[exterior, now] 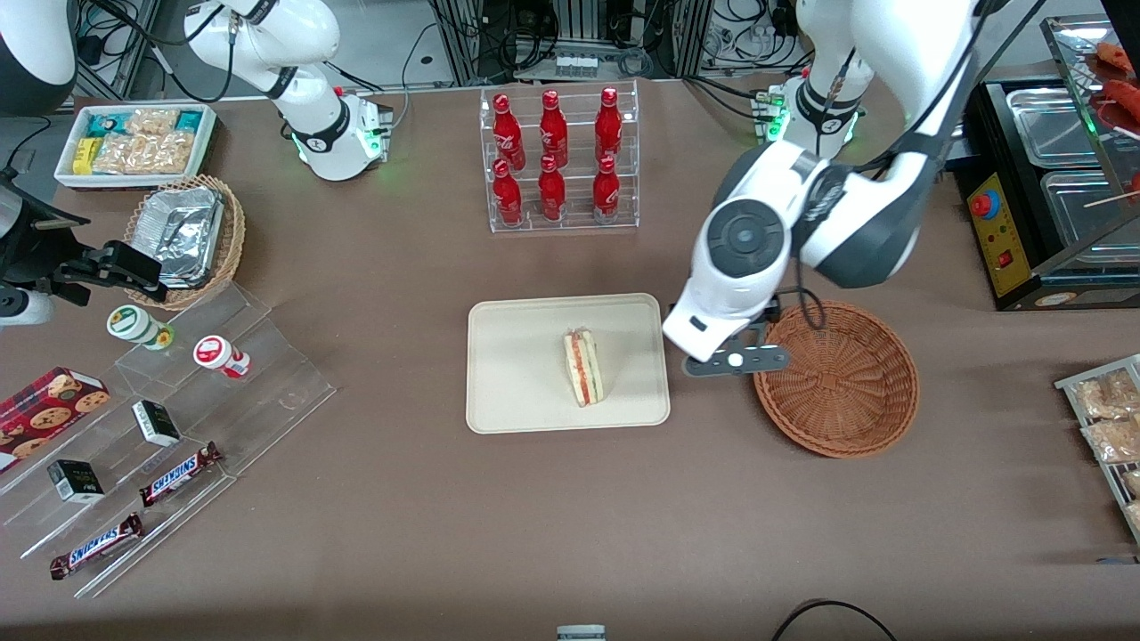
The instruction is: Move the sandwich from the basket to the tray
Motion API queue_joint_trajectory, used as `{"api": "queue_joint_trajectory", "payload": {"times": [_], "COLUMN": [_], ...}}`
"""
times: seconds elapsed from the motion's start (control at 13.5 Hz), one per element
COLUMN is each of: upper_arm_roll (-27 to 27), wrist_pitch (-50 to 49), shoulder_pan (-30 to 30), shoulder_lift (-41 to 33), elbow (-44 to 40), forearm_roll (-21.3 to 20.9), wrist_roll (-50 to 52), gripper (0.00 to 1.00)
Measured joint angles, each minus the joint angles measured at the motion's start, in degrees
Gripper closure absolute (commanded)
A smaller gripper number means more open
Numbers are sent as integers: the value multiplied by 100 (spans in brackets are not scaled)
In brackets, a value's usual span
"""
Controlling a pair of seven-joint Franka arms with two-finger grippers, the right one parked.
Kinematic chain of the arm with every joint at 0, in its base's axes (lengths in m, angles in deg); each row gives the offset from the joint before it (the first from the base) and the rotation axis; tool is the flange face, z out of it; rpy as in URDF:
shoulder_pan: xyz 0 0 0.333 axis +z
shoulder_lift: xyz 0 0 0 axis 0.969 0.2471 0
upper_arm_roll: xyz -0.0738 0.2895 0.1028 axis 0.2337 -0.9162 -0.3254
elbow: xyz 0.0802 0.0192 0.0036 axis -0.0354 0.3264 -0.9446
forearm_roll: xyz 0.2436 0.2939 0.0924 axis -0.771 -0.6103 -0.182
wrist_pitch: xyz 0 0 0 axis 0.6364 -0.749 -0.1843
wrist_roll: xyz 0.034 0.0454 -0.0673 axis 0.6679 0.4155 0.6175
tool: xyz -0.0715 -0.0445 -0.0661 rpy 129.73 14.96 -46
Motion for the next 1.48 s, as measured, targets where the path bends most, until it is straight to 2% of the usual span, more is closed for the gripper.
{"api": "queue_joint_trajectory", "payload": {"times": [0.37, 0.52, 0.96, 1.11, 1.48], "upper_arm_roll": [-9, -98, -1518, -1737, -1751], "wrist_pitch": [-293, -406, -1491, -1823, -2198], "shoulder_pan": [777, 1144, 1246, 1247, 1229], "shoulder_lift": [-427, -762, -1690, -1912, -2320], "elbow": [161, 396, 577, 575, 502], "forearm_roll": [204, 455, 1021, 1037, 1037], "wrist_roll": [-1106, -1878, -4148, -4391, -4402], "gripper": [0, 0, 0, 0, 0]}}
